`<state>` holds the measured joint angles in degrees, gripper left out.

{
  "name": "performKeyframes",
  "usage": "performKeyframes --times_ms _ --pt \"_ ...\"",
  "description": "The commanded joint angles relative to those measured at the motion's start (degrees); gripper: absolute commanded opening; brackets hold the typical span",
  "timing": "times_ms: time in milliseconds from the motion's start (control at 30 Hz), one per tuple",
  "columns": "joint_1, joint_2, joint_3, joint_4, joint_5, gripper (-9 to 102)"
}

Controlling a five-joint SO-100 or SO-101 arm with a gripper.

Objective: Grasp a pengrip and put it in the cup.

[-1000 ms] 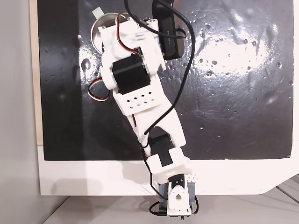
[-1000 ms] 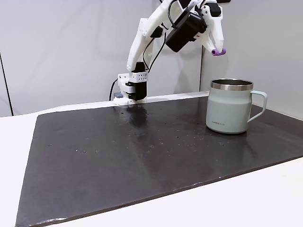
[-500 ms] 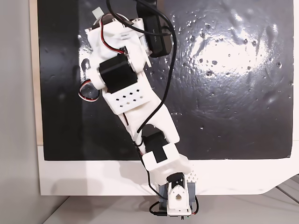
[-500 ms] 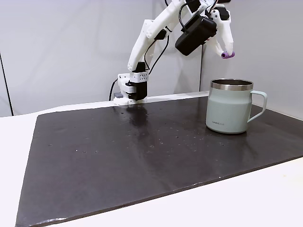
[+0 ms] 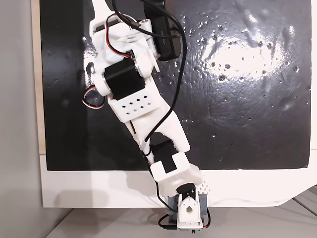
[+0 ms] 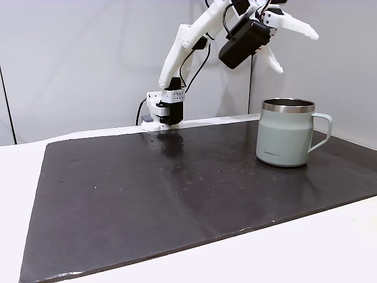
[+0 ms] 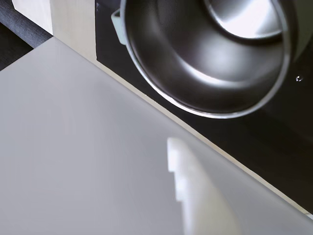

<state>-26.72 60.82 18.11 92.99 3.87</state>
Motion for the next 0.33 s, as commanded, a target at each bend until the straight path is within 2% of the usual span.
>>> performKeyframes --times_ms 0,300 --pt "0.97 1.76 -3.69 -0.26 -0.26 40" --pt "1.41 0.88 -4.75 -0.26 -0.18 40"
